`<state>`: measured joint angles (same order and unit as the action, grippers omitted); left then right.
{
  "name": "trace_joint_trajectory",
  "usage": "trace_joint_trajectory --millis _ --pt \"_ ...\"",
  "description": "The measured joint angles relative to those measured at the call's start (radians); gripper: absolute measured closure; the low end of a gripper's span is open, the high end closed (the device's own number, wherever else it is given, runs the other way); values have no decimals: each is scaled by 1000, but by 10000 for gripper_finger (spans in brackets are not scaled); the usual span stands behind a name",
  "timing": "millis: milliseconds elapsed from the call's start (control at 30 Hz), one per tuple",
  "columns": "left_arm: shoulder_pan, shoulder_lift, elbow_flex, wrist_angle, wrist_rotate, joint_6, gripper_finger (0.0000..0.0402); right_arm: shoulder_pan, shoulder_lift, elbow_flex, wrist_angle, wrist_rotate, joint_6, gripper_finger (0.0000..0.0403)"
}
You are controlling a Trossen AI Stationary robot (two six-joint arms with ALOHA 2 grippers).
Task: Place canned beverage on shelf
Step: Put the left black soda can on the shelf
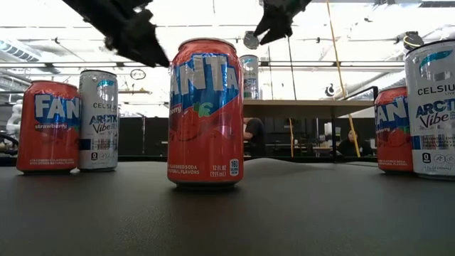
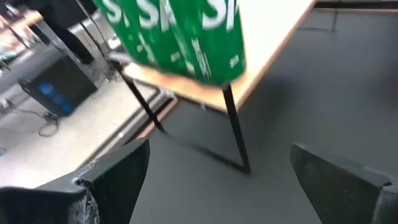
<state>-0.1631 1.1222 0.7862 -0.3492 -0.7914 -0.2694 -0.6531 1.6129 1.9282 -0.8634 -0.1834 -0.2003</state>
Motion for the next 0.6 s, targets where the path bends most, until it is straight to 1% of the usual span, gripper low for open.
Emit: trace_joint_trajectory --millis 133,233,400,533,600 --pt "-79 -70 0 -164 1 -154 11 45 -41 -18 -4 -1 23 106" --pt "-138 -109 0 -257 1 -263 11 79 -76 -77 36 -1 39 111" --pt "-216 -145 0 -361 1 -378 11 125 -142 -245 169 -1 82 113" --pt "-265 -144 0 -465 9 -488 11 149 -196 -397 278 -1 115 113" --pt "-289 -139 0 -487 28 -538 10 159 -225 -469 340 -1 134 113"
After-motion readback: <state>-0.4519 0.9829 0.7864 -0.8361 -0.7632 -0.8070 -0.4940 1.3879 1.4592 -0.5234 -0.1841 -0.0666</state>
